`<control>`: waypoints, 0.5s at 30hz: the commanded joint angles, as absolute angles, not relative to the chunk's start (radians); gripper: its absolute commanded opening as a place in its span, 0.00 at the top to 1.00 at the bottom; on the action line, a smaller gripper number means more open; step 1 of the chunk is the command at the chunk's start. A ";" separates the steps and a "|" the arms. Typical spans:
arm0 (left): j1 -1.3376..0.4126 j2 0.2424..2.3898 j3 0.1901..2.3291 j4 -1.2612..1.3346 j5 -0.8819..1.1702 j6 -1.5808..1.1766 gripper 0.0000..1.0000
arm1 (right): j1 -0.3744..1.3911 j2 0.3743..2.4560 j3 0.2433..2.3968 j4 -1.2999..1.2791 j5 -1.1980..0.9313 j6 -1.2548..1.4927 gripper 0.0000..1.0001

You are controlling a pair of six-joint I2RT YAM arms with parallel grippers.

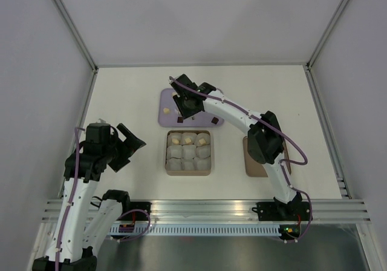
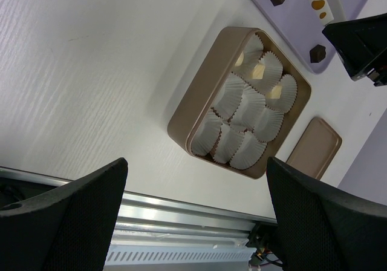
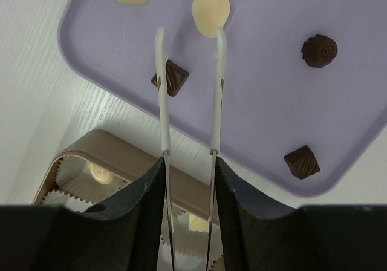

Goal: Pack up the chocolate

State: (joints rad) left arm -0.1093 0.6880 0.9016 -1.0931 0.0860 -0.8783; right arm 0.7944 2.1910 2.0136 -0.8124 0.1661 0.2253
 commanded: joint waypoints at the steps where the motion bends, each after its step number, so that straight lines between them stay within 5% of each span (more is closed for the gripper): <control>1: -0.115 0.690 0.922 -1.103 0.094 -0.902 0.00 | 0.793 2.215 2.086 -0.828 0.209 0.204 0.58; 15: -0.115 0.693 0.905 -1.098 0.091 -0.897 0.00 | 0.772 2.322 2.172 -0.802 0.219 0.212 0.58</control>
